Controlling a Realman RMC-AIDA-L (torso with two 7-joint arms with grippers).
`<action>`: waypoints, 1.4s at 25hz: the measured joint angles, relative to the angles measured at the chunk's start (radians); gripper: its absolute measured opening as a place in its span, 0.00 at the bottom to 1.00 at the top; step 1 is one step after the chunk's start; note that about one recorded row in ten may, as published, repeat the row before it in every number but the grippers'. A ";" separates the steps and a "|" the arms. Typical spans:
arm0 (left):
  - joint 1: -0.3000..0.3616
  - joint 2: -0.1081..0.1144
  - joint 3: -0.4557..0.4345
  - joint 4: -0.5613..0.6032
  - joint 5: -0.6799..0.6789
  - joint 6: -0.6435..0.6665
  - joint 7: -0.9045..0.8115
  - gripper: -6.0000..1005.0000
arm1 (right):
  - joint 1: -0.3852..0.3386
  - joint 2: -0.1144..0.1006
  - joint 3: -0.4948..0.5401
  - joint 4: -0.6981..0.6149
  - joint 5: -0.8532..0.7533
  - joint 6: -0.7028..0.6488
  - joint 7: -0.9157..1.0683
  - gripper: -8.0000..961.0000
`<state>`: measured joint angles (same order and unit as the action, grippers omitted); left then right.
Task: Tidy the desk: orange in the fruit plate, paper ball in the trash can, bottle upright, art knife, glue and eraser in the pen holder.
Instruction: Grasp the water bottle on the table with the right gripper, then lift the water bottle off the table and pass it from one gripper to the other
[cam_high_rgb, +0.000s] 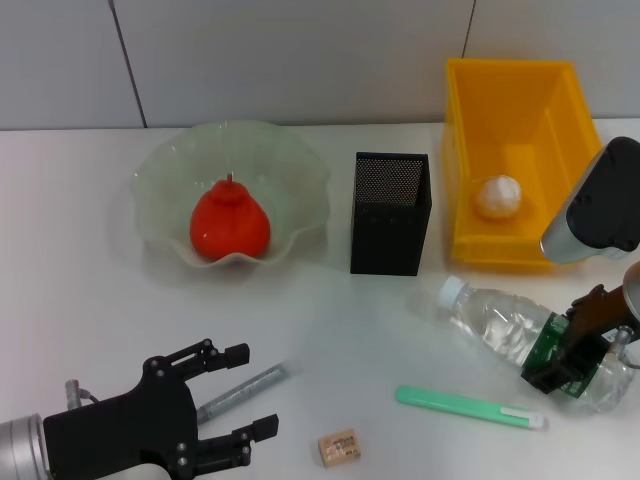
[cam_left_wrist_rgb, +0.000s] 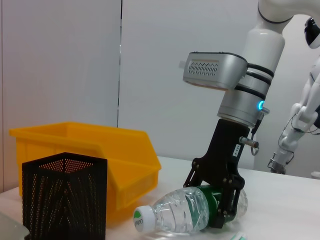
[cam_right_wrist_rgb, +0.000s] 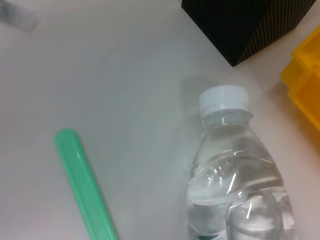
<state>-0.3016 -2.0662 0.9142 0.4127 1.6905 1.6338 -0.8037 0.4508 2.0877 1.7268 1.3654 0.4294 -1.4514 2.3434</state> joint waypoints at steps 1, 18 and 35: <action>0.000 0.000 0.000 0.000 0.000 0.000 0.000 0.78 | 0.000 0.000 -0.001 -0.004 0.000 0.002 0.000 0.80; 0.002 0.000 0.000 0.000 0.000 0.000 0.000 0.78 | -0.023 -0.004 -0.032 -0.016 0.033 0.035 -0.011 0.80; -0.007 -0.001 0.000 0.003 0.000 0.001 0.000 0.78 | -0.090 -0.006 0.140 0.086 0.263 -0.052 -0.151 0.80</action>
<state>-0.3090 -2.0674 0.9142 0.4155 1.6905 1.6350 -0.8037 0.3608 2.0815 1.8668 1.4513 0.6926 -1.5031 2.1923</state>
